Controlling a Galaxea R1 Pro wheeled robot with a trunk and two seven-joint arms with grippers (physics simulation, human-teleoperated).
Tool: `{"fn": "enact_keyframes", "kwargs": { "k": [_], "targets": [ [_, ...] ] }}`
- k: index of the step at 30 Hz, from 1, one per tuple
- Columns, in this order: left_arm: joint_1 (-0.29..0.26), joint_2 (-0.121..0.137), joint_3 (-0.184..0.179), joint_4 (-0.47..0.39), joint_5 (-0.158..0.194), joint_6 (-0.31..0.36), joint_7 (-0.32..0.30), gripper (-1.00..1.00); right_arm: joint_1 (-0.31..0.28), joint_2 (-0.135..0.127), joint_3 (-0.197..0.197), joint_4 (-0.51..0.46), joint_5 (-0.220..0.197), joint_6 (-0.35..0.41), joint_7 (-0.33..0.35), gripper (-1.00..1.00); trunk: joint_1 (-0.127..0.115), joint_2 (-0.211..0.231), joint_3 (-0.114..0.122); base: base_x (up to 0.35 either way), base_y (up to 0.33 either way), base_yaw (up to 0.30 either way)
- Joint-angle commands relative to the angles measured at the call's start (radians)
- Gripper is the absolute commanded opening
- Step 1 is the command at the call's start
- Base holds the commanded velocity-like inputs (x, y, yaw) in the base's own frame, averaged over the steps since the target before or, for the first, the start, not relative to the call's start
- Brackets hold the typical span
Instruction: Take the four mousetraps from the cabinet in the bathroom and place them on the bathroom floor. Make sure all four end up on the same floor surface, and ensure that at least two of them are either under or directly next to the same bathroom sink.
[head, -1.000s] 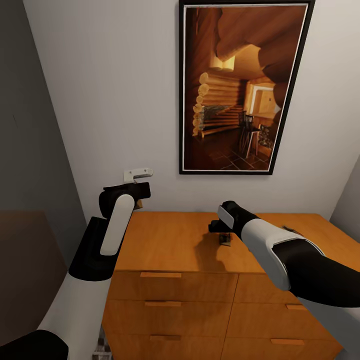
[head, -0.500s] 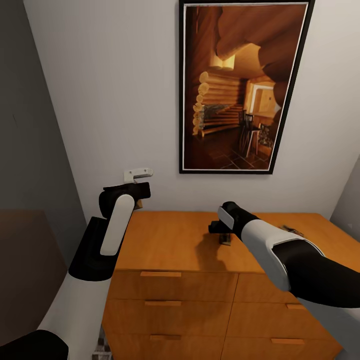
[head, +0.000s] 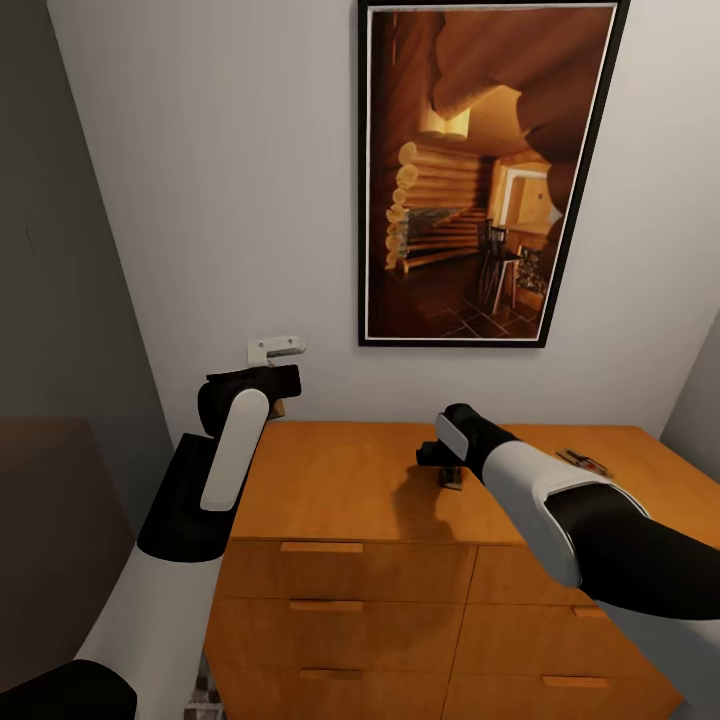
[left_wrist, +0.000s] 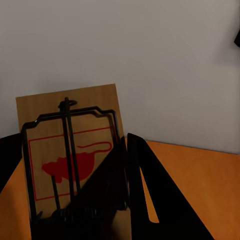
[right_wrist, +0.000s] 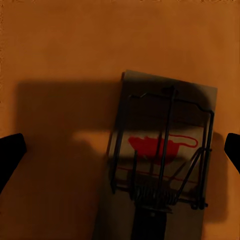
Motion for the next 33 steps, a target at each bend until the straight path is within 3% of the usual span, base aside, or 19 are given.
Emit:
{"fn": "enact_keyframes", "kwargs": {
  "k": [1,33],
  "targets": [
    [-0.001,0.000,-0.001,-0.001,0.006,0.005,0.011,-1.00,0.001,0.000,0.008,0.032,-0.010,0.004,-0.006,1.00,0.000,0.000,-0.001,0.000,0.000,0.000],
    [-0.001,0.000,-0.001,-0.001,0.006,0.005,0.011,-1.00,0.009,-0.015,0.008,0.030,-0.010,0.004,-0.005,1.00,0.012,-0.021,-0.011,0.000,0.000,0.000]
  ]
}}
